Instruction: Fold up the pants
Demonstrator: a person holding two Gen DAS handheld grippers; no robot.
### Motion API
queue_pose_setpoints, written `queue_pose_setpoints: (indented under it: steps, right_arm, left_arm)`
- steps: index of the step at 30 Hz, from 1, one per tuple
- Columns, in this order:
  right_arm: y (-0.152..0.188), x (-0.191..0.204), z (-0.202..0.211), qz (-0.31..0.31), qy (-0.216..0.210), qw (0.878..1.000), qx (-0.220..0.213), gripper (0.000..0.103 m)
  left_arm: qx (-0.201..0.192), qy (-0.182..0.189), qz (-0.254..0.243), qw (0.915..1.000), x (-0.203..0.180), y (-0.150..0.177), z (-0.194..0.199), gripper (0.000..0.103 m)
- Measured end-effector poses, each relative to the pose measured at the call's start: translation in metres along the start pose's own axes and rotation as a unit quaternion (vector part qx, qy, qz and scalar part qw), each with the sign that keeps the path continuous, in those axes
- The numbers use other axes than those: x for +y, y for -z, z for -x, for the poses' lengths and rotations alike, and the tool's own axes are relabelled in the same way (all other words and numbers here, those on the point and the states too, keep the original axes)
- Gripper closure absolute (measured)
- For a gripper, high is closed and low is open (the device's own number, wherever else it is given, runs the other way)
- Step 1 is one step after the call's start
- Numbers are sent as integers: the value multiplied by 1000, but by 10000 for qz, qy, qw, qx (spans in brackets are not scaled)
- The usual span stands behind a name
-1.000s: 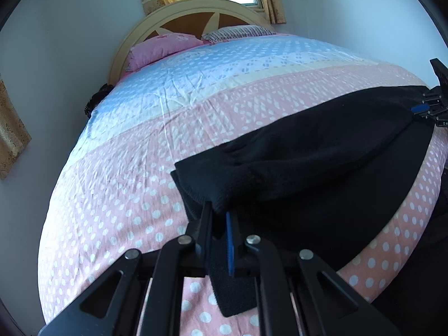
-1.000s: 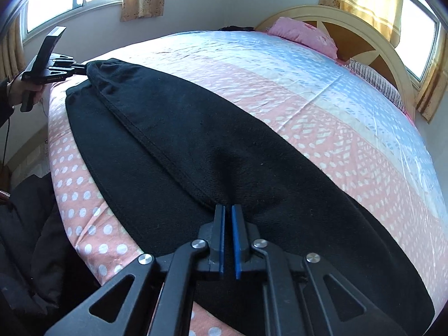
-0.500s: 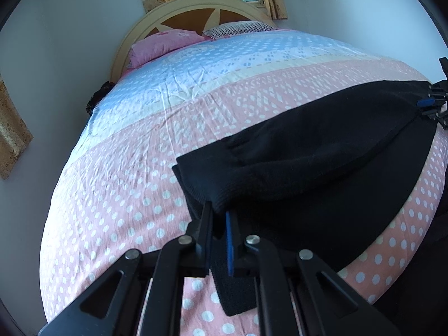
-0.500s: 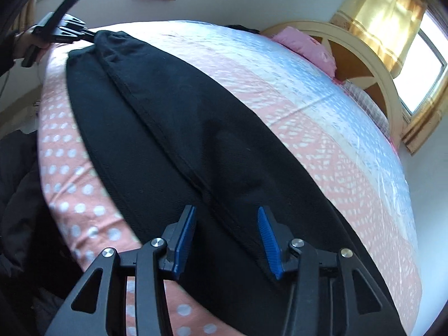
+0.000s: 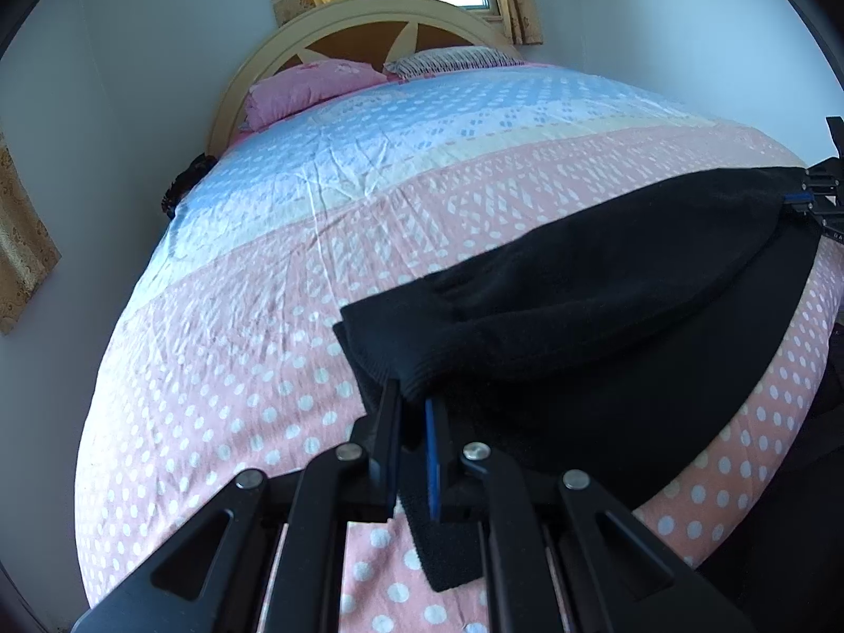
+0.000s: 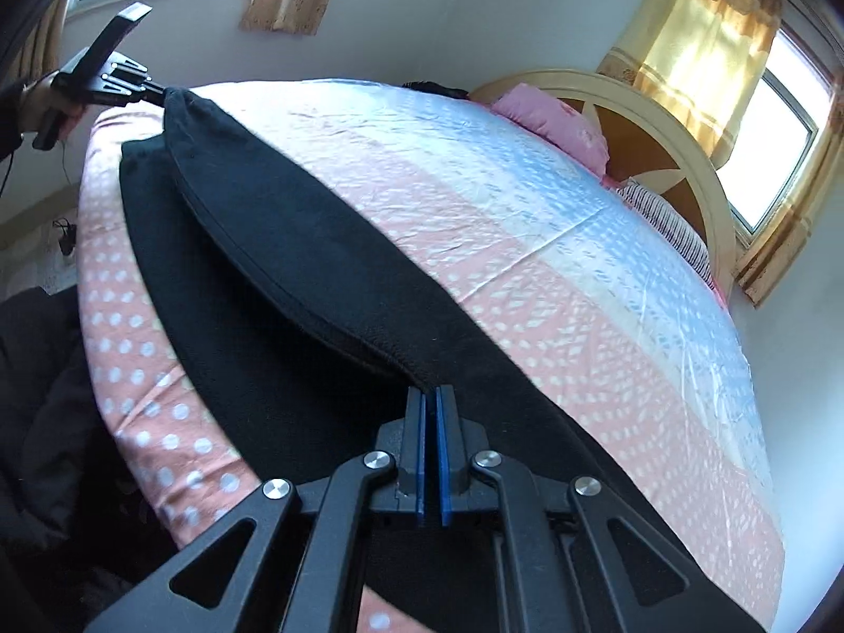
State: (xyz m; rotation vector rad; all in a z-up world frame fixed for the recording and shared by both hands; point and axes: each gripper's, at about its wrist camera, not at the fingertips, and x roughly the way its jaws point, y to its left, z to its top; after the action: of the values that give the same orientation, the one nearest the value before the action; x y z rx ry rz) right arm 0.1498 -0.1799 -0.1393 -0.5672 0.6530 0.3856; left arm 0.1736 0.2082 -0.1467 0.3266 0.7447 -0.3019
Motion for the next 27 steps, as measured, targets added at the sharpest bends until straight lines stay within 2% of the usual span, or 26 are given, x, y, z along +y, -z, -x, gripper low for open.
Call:
queue_pose_setpoints:
  steps: [6,14,21,27]
  right_arm:
    - [6,9,4,-48,-212,9998,48,100]
    - [28,19,-7,12,-363,9988,322,100]
    - [24,20,5,-13,-398,9990,209,100]
    - [36,31,-17,141,-446,9973,561,100]
  left_arm:
    - [-176,75,-40,9998,5,6,22,94]
    - [8,187,-63,9998,-3,33,23,94]
    - [56,319,155,9994,-7,53,22,94]
    - [12,378,206,9991,-7,55,26,94]
